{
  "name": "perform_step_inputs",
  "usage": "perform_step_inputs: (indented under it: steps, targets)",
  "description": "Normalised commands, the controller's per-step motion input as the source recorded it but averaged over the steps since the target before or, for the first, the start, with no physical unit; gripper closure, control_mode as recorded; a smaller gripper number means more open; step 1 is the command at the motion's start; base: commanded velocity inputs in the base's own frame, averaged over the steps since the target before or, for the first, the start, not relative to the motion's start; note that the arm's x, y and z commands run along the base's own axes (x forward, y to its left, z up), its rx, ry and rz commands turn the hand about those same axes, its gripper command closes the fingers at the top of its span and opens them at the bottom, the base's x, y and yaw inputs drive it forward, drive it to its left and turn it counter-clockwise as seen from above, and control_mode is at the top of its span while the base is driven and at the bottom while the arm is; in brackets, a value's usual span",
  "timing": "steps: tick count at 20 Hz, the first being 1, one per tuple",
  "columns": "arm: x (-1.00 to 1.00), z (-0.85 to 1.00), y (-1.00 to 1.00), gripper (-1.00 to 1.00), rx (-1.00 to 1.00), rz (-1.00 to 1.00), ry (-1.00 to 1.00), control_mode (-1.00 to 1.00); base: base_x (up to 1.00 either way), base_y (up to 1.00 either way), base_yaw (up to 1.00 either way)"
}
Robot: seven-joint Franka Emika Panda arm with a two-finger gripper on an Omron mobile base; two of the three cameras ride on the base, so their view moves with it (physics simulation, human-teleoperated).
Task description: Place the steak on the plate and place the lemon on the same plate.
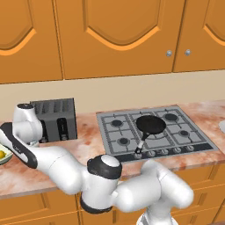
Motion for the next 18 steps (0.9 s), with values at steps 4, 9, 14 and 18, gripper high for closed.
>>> perform_step_inputs:
  steps: [4, 9, 14, 18]
  targets:
    - [0.18, -0.21, 0.19, -1.00, 0.00, 0.00, 0.01, -1.00, 0.00, 0.00, 0.00]
    - [0.15, -0.17, 0.21, -1.00, 0.00, 0.00, 0.00, -1.00, 0.00, 0.00, 0.00]
    - [0.13, -0.17, 0.16, -1.00, -0.01, 0.00, 0.00, -1.00, 0.00, 0.00, 0.00]
    - [0.13, -0.12, 0.08, -1.00, -0.01, 0.00, 0.00, -1.00, 0.00, 0.00, 0.00]
